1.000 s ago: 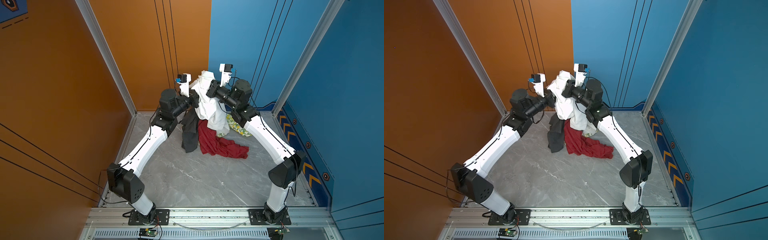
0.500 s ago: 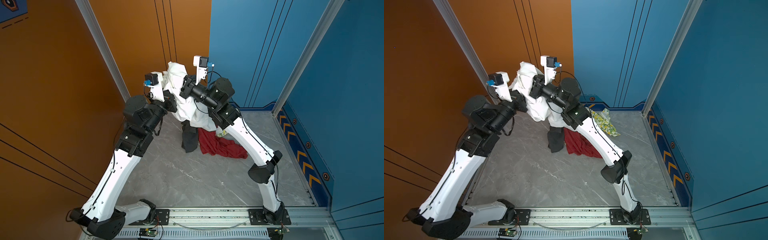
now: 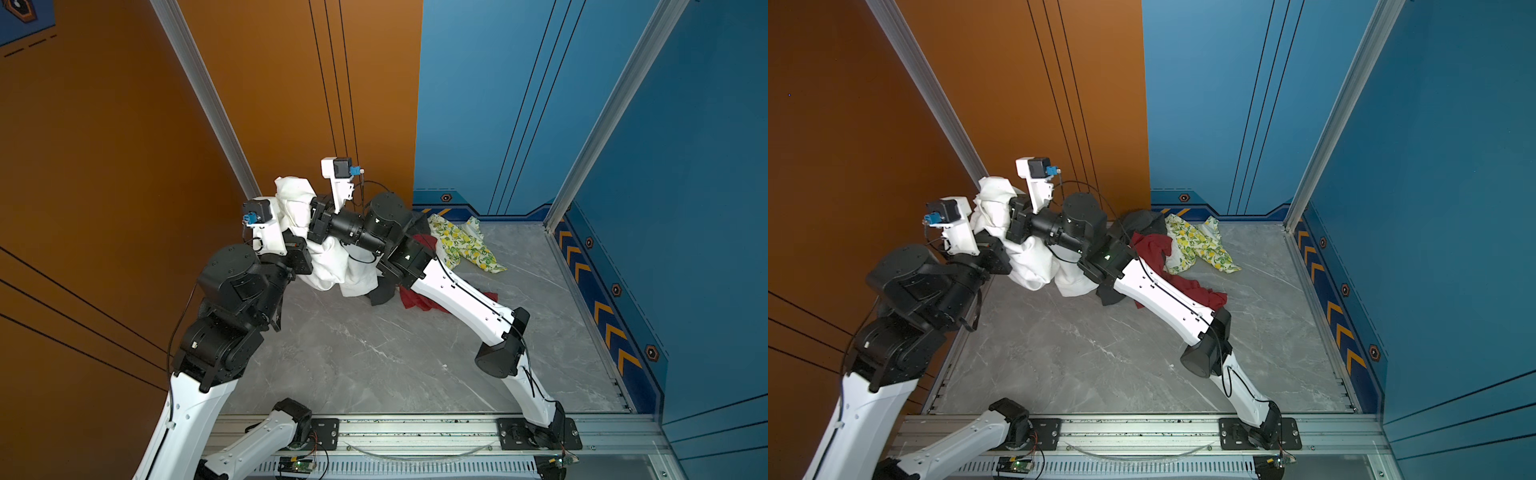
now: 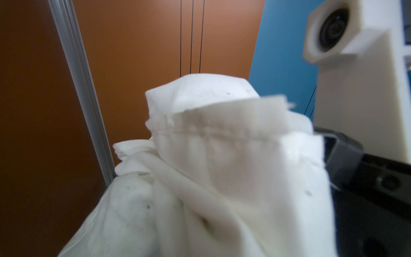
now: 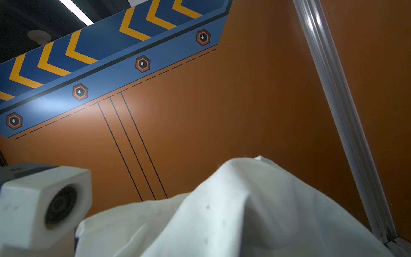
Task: Pick out a specific cloth from the pile
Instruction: 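Carry the white cloth with both grippers toward the left gripper's side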
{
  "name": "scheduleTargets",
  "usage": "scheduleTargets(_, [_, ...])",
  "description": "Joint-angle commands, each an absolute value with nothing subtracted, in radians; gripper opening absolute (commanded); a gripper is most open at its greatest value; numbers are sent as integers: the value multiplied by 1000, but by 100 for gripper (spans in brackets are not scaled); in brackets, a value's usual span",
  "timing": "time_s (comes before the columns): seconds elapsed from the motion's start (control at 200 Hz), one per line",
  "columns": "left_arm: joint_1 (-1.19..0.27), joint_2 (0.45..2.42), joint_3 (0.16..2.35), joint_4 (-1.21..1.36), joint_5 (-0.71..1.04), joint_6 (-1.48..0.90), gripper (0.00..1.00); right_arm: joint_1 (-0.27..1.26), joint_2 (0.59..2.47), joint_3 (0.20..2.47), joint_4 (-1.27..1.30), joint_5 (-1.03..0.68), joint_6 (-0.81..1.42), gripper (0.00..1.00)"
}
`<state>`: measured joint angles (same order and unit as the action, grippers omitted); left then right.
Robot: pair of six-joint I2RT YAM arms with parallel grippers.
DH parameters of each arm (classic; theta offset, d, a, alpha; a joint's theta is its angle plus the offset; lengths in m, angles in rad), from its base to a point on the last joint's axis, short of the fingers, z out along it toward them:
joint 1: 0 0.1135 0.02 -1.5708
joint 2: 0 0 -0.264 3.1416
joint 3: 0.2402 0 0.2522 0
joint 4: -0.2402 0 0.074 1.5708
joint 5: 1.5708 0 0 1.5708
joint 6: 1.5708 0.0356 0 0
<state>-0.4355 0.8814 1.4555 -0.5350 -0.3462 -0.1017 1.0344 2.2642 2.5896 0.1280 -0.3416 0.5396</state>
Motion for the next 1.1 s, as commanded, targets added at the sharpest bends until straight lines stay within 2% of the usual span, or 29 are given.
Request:
scheduleTargets(0.0, [-474,844,1456,-537,-232,-90,0,1126,2371,2576,72,-368,548,0])
scheduleTargets(0.335, [-474,737,1497,-694,-349,-57,0,1201,2486,2657,175,-310,589,0])
scheduleTargets(0.521, [-471,748,1406,-694,-410,-43,0,1178,2517,2597,197,-313,604,0])
scheduleTargets(0.731, [-420,766,1206,-569,-401,-104,0,1136,2517,2419,284,-329,590,0])
scheduleTargets(1.096, [-151,815,763,-230,-309,-365,0,1089,2544,2056,584,-305,443,0])
